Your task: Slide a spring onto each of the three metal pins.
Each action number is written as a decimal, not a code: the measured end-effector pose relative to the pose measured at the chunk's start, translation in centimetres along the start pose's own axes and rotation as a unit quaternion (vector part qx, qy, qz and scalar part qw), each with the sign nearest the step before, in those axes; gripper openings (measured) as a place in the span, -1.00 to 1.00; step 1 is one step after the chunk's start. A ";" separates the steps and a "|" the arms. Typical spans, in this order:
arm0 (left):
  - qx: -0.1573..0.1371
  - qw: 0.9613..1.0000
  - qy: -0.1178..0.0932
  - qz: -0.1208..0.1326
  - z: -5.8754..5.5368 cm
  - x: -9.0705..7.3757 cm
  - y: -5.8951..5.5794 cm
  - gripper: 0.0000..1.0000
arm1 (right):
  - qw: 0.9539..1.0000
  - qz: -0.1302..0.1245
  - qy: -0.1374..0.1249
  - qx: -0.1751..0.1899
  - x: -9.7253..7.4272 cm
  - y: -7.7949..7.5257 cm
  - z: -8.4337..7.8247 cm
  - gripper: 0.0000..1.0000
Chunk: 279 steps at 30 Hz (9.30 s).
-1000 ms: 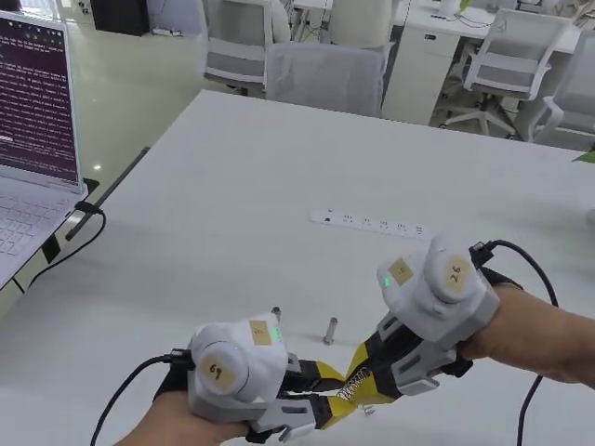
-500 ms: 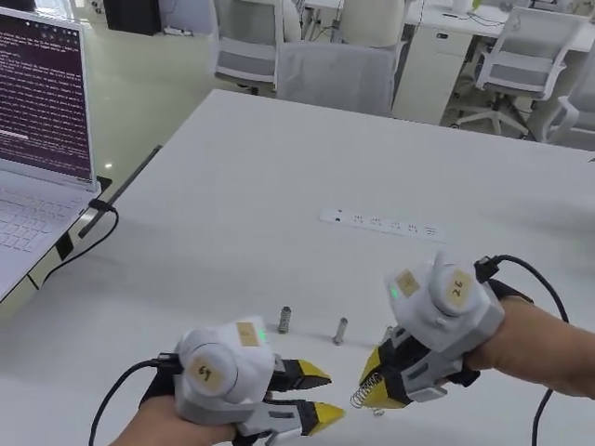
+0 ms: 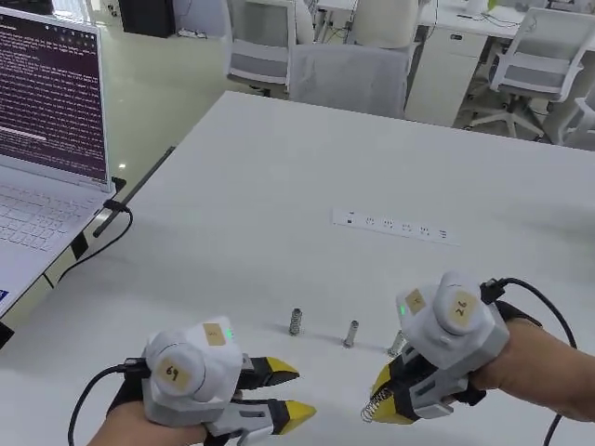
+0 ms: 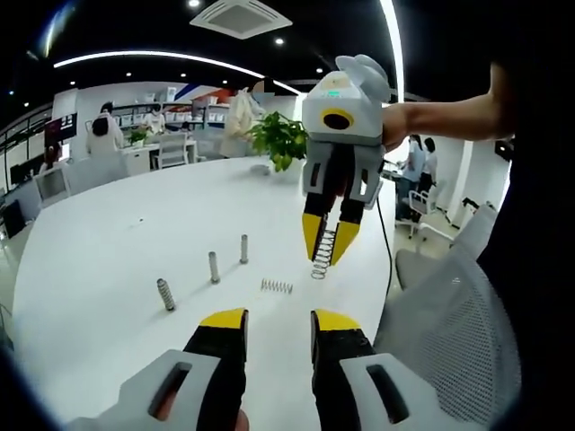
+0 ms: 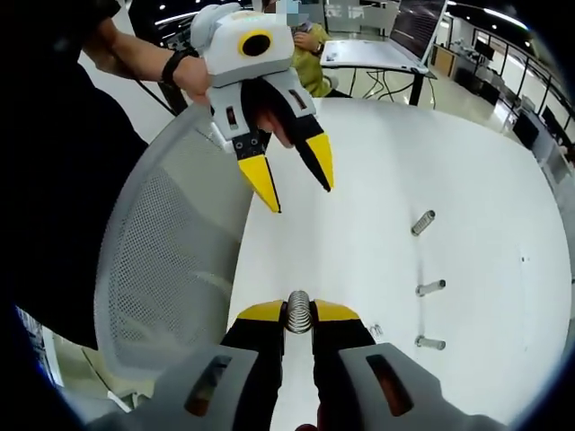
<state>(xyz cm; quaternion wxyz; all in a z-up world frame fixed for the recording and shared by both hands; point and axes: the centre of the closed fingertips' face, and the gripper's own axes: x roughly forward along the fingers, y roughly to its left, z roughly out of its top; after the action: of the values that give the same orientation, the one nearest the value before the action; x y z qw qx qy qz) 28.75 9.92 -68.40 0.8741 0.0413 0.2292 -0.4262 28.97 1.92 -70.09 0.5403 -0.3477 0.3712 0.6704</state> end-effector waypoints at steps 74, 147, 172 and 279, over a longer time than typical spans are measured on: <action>-0.096 0.986 0.004 0.136 -4.8 -7.6 6.1 -0.03 | 0.997 -0.057 0.034 0.047 0.0 -12.3 -0.9 -0.83; -0.124 0.980 0.005 0.153 -5.5 -8.4 6.7 -0.05 | 0.992 -0.039 0.118 -0.012 5.6 -16.0 -2.1 -0.82; -0.126 0.980 0.003 0.155 -5.2 -8.5 6.8 -0.05 | 0.992 -0.051 0.113 0.028 6.0 -16.4 -3.0 -0.72; -0.092 0.988 -0.008 0.120 -1.6 -6.6 7.4 0.02 | 0.888 -0.222 -0.240 0.323 -5.9 -5.5 -8.2 0.11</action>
<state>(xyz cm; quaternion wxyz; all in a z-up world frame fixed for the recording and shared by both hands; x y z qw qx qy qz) 30.34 19.85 -67.89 0.9210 -0.0155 0.2538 -0.2952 35.91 -7.28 -69.59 0.8299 -0.0557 0.3399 0.4389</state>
